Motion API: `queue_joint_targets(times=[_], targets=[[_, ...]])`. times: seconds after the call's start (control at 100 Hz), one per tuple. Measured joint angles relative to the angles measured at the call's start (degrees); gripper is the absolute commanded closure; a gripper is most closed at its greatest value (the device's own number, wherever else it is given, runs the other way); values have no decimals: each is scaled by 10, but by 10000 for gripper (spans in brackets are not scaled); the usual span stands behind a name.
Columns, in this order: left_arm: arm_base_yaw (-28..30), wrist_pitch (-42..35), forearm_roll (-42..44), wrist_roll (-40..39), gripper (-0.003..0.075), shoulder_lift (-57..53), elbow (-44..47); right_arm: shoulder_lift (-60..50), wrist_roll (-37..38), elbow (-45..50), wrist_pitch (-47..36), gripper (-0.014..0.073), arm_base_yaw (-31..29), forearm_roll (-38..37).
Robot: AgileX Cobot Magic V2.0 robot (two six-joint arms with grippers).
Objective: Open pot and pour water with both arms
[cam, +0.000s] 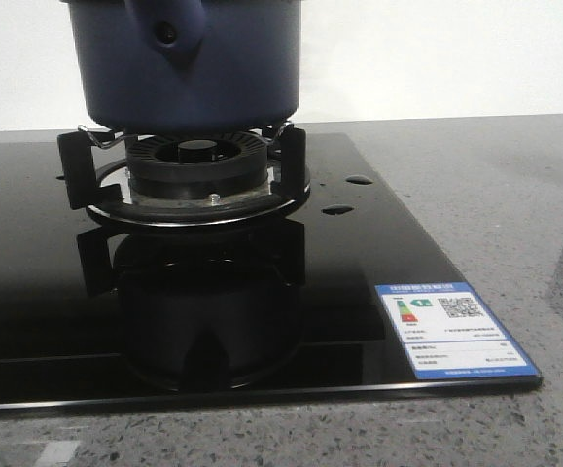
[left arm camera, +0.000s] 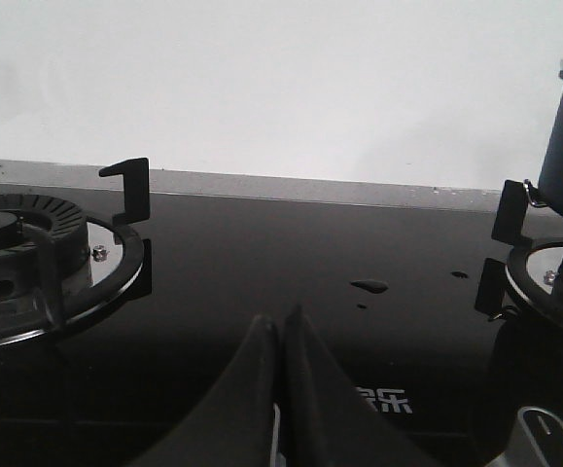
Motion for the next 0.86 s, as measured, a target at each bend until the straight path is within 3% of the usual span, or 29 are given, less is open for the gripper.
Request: queue_joint_targets(times=[0.19, 0.86], targets=[[0, 0, 0, 0, 741, 0, 0, -1, 53, -1, 18, 644, -4, -39], [0, 0, 0, 0, 741, 0, 0, -1, 58, -1, 24, 644, -7, -46]])
